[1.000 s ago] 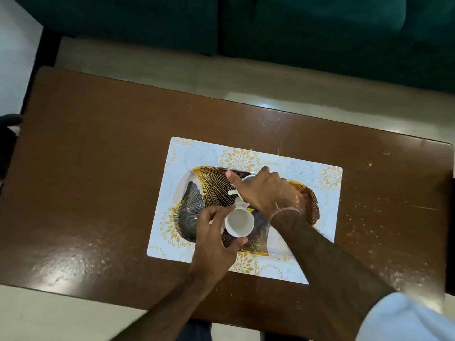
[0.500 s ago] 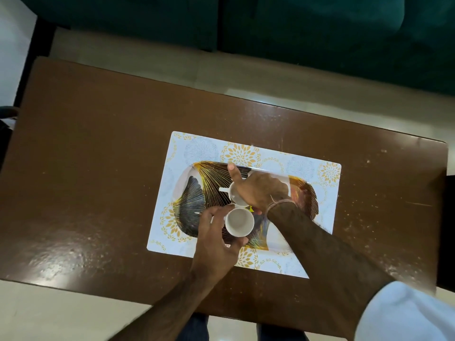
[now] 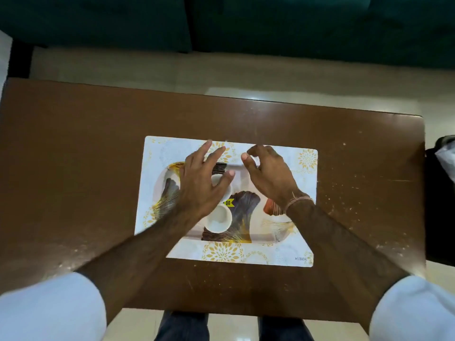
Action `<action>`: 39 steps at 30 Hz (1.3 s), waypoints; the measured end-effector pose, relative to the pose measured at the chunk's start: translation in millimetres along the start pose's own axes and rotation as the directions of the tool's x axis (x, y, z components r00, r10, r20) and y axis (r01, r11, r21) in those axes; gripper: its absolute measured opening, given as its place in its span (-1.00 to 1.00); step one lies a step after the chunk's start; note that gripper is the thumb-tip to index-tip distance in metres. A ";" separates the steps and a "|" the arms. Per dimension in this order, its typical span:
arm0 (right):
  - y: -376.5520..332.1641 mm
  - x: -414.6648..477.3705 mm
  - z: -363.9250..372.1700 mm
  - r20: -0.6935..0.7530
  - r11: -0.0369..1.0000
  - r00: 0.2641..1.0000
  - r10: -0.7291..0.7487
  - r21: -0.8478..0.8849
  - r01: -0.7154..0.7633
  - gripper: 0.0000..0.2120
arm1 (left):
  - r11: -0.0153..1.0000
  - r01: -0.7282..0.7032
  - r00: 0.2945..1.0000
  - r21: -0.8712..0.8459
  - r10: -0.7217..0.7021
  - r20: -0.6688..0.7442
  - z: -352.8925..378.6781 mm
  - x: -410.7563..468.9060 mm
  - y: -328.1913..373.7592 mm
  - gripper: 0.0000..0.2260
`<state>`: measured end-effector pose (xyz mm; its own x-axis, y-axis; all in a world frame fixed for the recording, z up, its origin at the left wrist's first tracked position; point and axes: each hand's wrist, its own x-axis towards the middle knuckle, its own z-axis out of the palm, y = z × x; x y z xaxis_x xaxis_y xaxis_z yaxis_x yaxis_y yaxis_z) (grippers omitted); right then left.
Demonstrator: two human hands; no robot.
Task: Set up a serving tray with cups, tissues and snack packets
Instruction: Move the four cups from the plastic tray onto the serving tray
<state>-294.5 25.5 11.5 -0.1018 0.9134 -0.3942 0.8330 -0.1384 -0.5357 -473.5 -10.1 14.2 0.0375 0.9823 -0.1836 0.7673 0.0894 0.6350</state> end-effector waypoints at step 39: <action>554.6 -229.6 -275.5 -0.272 0.499 0.422 0.865 0.368 -0.784 -0.28 | 0.905 -0.422 0.589 0.055 0.228 0.775 442.6 -52.0 479.8 -0.51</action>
<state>340.7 -155.4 10.7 0.8255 0.3701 -0.4261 0.2950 -0.9266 -0.2332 176.0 -91.1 -3.7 0.6928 0.4718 -0.5454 0.7140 -0.3428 0.6105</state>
